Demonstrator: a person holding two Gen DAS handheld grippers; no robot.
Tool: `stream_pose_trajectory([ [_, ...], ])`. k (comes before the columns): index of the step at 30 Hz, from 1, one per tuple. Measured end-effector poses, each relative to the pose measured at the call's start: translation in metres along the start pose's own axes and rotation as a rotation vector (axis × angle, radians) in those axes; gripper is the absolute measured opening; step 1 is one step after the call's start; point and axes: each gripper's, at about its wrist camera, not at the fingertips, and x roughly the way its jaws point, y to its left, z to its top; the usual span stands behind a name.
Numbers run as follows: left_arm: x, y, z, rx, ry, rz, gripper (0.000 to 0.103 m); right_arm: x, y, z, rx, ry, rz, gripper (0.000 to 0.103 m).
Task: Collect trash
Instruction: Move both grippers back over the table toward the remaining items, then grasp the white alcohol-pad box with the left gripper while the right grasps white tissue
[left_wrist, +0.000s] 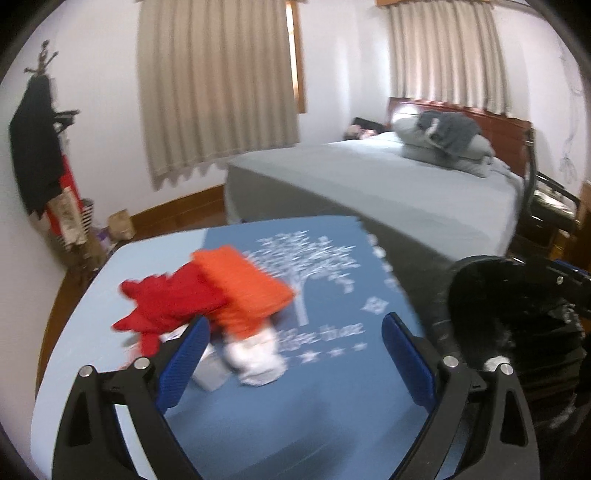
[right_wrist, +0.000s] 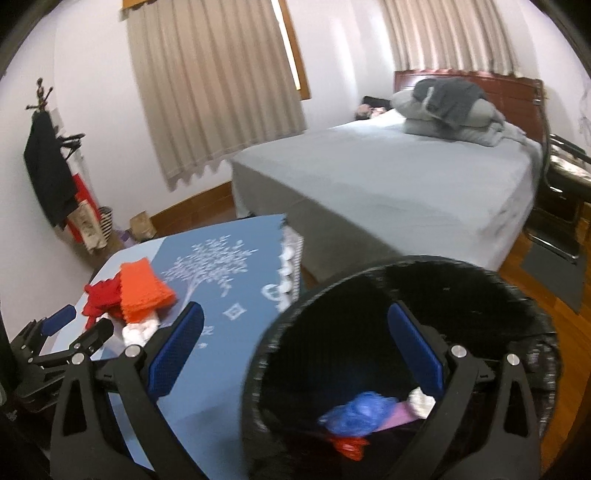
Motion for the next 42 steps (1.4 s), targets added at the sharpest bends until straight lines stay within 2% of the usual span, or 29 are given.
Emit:
stream_pose_trajectory([
  [7,0.007,0.054,-0.017,-0.082,0.031,0.082,0.091,0.029,0.04,-0.008,-0.045,0.047,0.049,0.097],
  [14,0.016,0.086,-0.03,-0.127,0.06,0.111,0.09,0.057,0.081,-0.016,-0.102,0.095,0.089,0.097],
  [26,0.064,0.082,-0.033,-0.172,0.115,0.128,0.088,0.077,0.089,-0.02,-0.136,0.131,0.074,0.097],
  [28,0.07,0.083,-0.033,-0.174,0.13,0.137,0.082,0.079,0.09,-0.022,-0.139,0.138,0.075,0.097],
  [36,0.059,0.09,-0.039,-0.178,0.119,0.138,0.08,0.087,0.097,-0.023,-0.151,0.149,0.089,0.097],
  [42,0.06,0.096,-0.038,-0.185,0.125,0.118,0.071,0.096,0.11,-0.017,-0.164,0.141,0.116,0.097],
])
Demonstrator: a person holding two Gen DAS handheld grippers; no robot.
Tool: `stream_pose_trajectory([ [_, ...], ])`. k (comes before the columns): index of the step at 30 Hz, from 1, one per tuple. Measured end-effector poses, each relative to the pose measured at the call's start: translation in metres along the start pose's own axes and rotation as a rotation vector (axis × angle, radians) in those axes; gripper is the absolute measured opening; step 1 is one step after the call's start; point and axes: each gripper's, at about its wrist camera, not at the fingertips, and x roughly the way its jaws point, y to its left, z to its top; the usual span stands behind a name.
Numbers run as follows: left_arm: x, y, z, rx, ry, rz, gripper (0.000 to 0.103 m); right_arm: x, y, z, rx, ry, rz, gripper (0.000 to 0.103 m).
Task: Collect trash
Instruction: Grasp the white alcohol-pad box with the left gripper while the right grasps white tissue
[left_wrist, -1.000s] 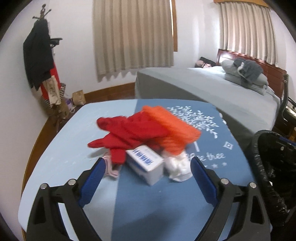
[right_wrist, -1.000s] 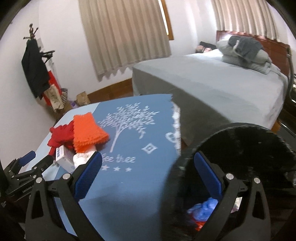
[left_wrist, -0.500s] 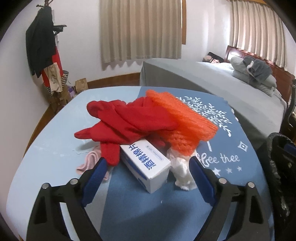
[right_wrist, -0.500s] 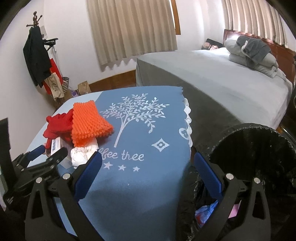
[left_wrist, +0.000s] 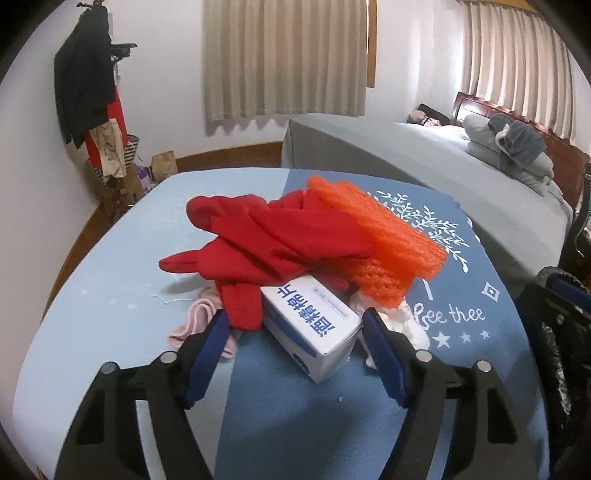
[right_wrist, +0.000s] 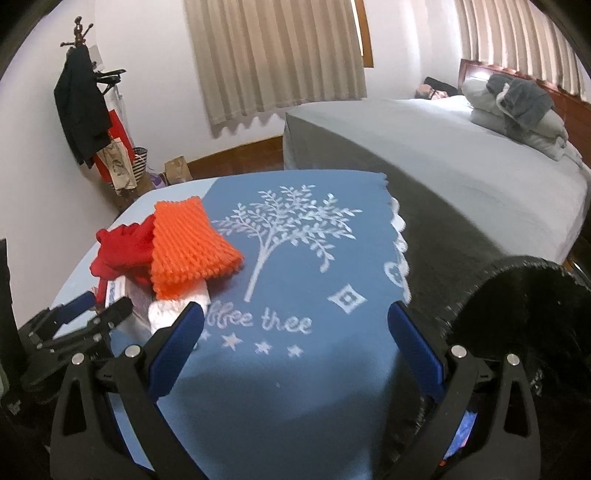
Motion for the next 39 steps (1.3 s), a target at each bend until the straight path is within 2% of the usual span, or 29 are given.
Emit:
stream_pose_trajectory([
  [4,-0.001,-0.001,0.0,0.012,0.007,-0.01,0.065,0.006,0.008,0.004,-0.008,0.001,0.011,0.097],
  [9,-0.016,0.013,-0.001,-0.008,-0.018,0.027,0.065,0.011,0.013,0.001,-0.016,0.018,0.021,0.097],
  [14,-0.014,0.016,-0.008,-0.018,0.001,0.041,0.065,0.023,0.02,-0.006,-0.009,0.052,0.045,0.097],
  [24,-0.022,0.036,-0.016,0.017,-0.014,0.078,0.065,0.05,0.064,-0.016,-0.063,0.111,0.132,0.093],
  [29,-0.024,0.049,-0.02,-0.004,-0.013,0.071,0.065,0.064,0.078,-0.019,-0.079,0.167,0.176,0.074],
  [30,-0.024,0.049,-0.019,-0.006,-0.013,0.067,0.065,0.066,0.08,-0.02,-0.08,0.179,0.194,0.065],
  [32,-0.024,0.049,-0.019,-0.009,-0.012,0.057,0.065,0.068,0.085,-0.02,-0.097,0.195,0.242,0.038],
  [35,-0.024,0.049,-0.021,-0.016,-0.006,0.043,0.065,0.063,0.09,-0.02,-0.119,0.195,0.265,0.03],
  [39,-0.025,0.044,-0.022,-0.01,-0.004,0.02,0.066,0.05,0.08,-0.02,-0.098,0.186,0.25,0.028],
])
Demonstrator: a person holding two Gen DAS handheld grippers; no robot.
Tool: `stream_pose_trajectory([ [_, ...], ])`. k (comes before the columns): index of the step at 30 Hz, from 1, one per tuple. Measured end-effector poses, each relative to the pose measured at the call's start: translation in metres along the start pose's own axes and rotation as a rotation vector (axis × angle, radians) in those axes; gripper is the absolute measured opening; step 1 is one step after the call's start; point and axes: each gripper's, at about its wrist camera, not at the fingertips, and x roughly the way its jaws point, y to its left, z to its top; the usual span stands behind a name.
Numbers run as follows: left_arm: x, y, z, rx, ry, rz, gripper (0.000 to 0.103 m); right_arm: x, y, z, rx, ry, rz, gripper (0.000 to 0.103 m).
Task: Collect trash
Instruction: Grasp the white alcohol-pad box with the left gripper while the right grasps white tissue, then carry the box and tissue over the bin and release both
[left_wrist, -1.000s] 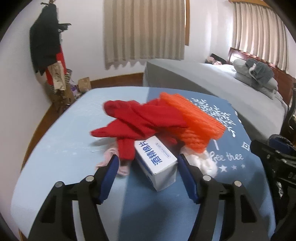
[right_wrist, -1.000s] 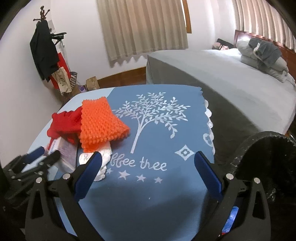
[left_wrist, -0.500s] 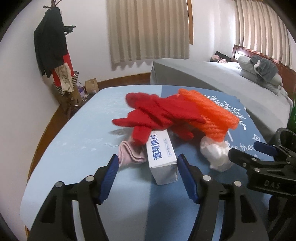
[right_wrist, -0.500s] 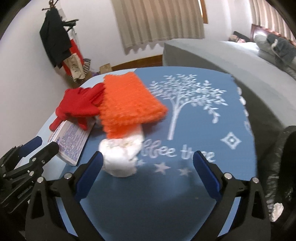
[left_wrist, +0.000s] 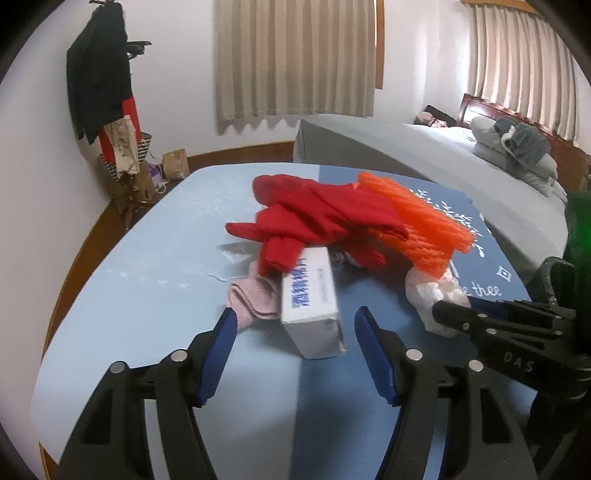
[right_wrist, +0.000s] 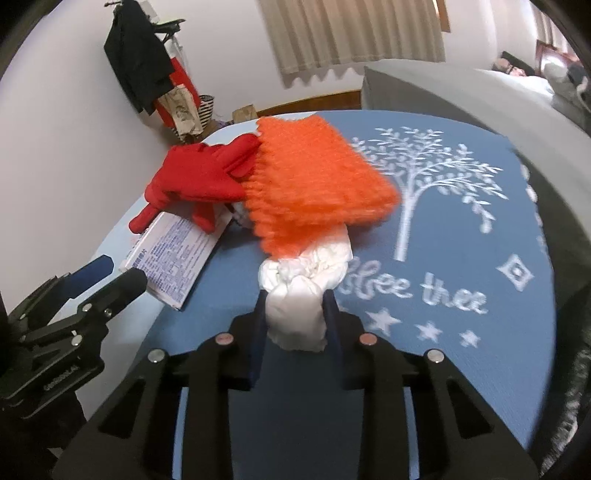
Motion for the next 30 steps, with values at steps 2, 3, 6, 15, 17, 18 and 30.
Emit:
stream_pose_trajectory([
  [2,0.0,-0.005,-0.001,0.004,0.001,-0.012,0.066,-0.008,-0.007,-0.004,0.007,-0.006,-0.017,0.028],
  [3,0.0,-0.007,-0.001,0.006,0.002,-0.01,0.066,-0.013,-0.01,-0.006,0.011,-0.007,-0.029,0.028],
  [6,0.009,-0.013,0.0,0.004,0.011,0.013,0.066,-0.023,-0.022,-0.01,0.04,-0.011,-0.051,0.028],
  [15,0.021,-0.021,0.005,-0.011,0.028,-0.012,0.031,-0.037,-0.033,-0.015,0.058,-0.025,-0.078,0.028],
  [17,0.012,-0.024,0.005,0.002,0.015,-0.006,0.03,-0.039,-0.033,-0.013,0.061,-0.031,-0.078,0.028],
  [18,0.009,-0.026,0.004,0.007,0.013,-0.003,0.03,-0.041,-0.033,-0.014,0.062,-0.034,-0.077,0.028],
  [30,-0.011,-0.043,-0.019,0.061,0.046,-0.051,0.045,-0.054,-0.042,-0.027,0.076,-0.033,-0.094,0.028],
])
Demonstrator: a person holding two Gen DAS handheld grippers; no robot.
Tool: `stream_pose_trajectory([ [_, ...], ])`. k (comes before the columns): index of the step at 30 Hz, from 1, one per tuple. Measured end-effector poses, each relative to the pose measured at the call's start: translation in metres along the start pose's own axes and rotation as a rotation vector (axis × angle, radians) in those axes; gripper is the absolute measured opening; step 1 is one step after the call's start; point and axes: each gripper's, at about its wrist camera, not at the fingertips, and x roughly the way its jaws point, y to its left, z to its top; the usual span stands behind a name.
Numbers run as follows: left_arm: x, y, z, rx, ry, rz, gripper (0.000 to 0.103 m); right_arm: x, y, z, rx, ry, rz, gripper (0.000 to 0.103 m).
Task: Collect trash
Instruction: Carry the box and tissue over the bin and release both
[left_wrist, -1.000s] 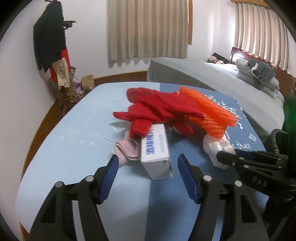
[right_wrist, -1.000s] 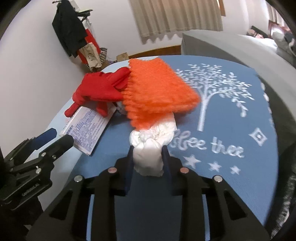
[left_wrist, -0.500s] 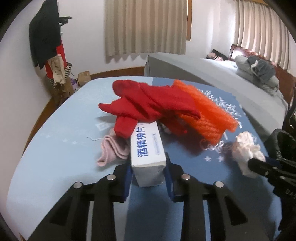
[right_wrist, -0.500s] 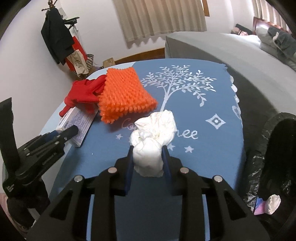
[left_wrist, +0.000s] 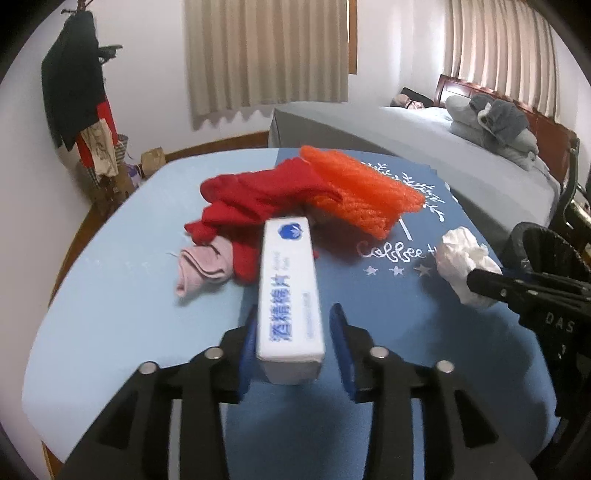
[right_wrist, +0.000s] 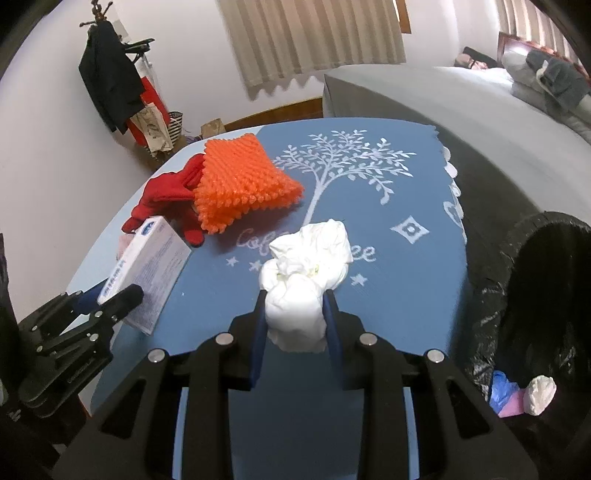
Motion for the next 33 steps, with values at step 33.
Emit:
stream_pose_trajectory([
  [33,-0.048,-0.063,0.055,0.074,-0.131,-0.117,0.03,-0.11,-0.032,0.012,0.072,-0.21,-0.06,0.028],
])
